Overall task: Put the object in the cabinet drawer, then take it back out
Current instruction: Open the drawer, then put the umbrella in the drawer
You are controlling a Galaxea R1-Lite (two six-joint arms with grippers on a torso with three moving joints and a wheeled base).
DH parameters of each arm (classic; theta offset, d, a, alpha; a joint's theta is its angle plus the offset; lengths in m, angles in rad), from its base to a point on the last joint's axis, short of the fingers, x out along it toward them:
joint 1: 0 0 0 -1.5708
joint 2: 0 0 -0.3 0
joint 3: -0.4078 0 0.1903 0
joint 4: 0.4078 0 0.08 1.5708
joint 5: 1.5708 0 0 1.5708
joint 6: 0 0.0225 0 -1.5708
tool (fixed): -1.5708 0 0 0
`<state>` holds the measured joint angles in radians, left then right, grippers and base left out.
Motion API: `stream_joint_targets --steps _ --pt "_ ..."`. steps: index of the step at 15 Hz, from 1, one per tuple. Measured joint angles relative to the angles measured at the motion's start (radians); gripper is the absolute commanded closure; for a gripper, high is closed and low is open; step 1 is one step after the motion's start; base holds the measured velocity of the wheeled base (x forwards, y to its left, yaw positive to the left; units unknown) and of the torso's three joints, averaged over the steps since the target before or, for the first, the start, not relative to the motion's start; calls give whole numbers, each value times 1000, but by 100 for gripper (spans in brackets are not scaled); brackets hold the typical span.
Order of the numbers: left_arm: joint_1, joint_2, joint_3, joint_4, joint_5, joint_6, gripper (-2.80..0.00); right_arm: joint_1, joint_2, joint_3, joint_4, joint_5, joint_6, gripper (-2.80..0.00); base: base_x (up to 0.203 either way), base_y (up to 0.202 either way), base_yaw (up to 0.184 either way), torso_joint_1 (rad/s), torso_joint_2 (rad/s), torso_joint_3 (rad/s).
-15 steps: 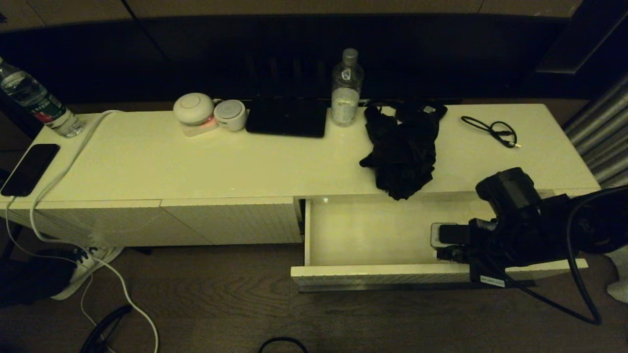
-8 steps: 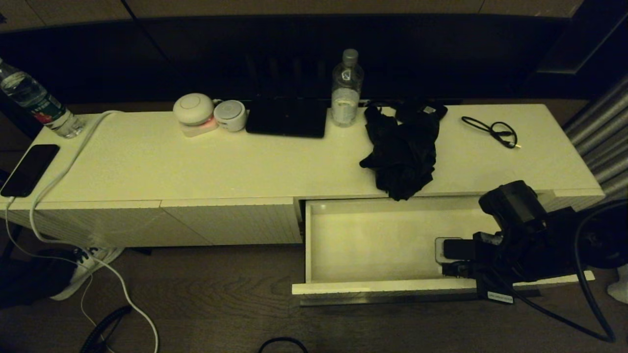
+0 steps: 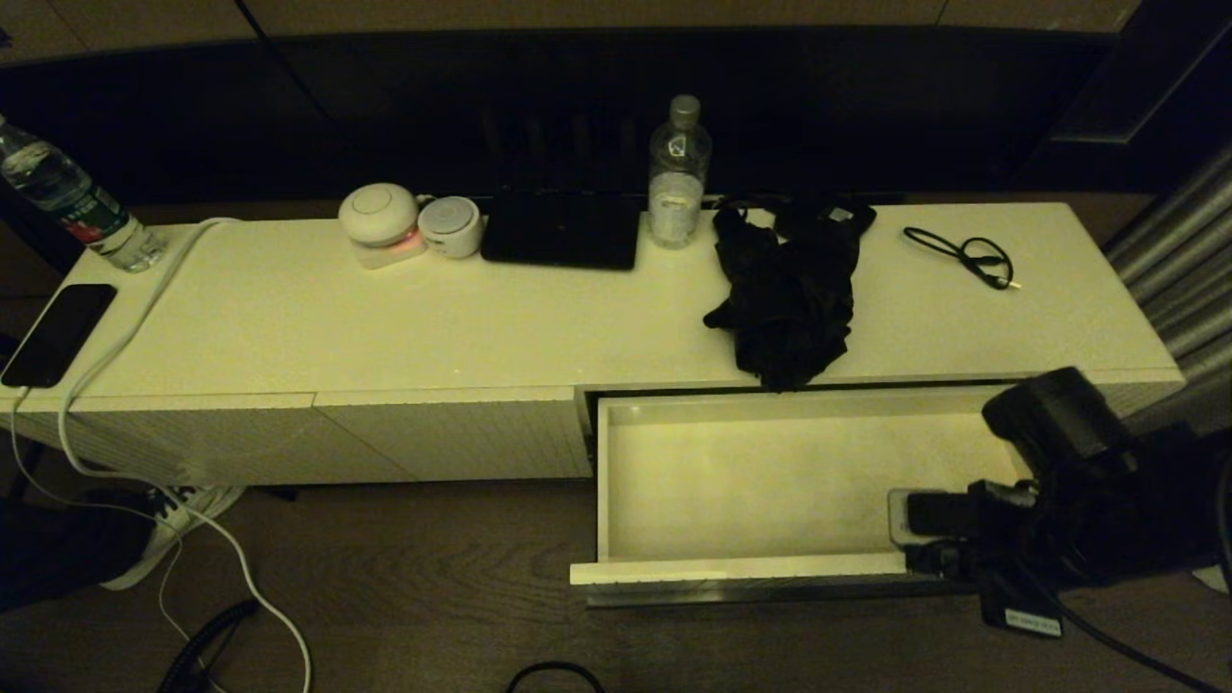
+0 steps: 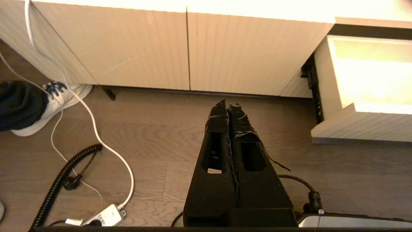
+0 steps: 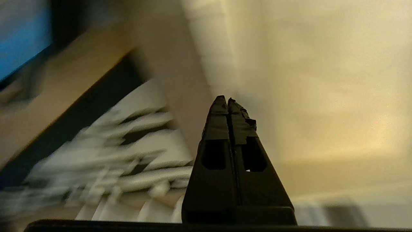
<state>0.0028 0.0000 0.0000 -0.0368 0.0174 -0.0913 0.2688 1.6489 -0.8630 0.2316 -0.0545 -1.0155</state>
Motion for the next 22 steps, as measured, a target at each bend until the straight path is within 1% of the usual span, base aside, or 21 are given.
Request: stream_joint_targets --steps 3,5,7,9,12,14,17,20,21,22 --pt "0 0 0 0 1 0 0 11 -120 -5 16 -6 69 0 0 0 0 0 0 0" --pt "0 0 0 0 1 0 0 31 -202 -9 17 -20 143 0 0 0 0 0 0 0" --pt "0 0 0 0 1 0 0 55 -277 -24 6 -76 223 0 0 0 0 0 0 0" --pt "0 0 0 0 1 0 0 90 -314 -61 -24 -153 333 0 0 0 0 0 0 0" --pt "0 0 0 0 1 0 0 174 -298 -186 -24 -282 549 0 0 0 0 0 0 0" --pt "0 0 0 0 1 0 0 237 -248 -297 -21 -339 727 0 0 0 0 0 0 0" --pt "0 0 0 0 1 0 0 303 -143 -443 4 -382 1002 0 0 0 0 0 0 0" --pt "0 0 0 0 1 0 0 337 -37 -584 71 -403 1243 0 0 0 0 0 0 0" --pt "0 0 0 0 1 0 0 340 1 -634 106 -410 1328 -280 0 0 0 0 0 0" --pt "0 0 0 0 1 0 0 342 32 -673 140 -416 1402 -280 0 0 0 0 0 0"
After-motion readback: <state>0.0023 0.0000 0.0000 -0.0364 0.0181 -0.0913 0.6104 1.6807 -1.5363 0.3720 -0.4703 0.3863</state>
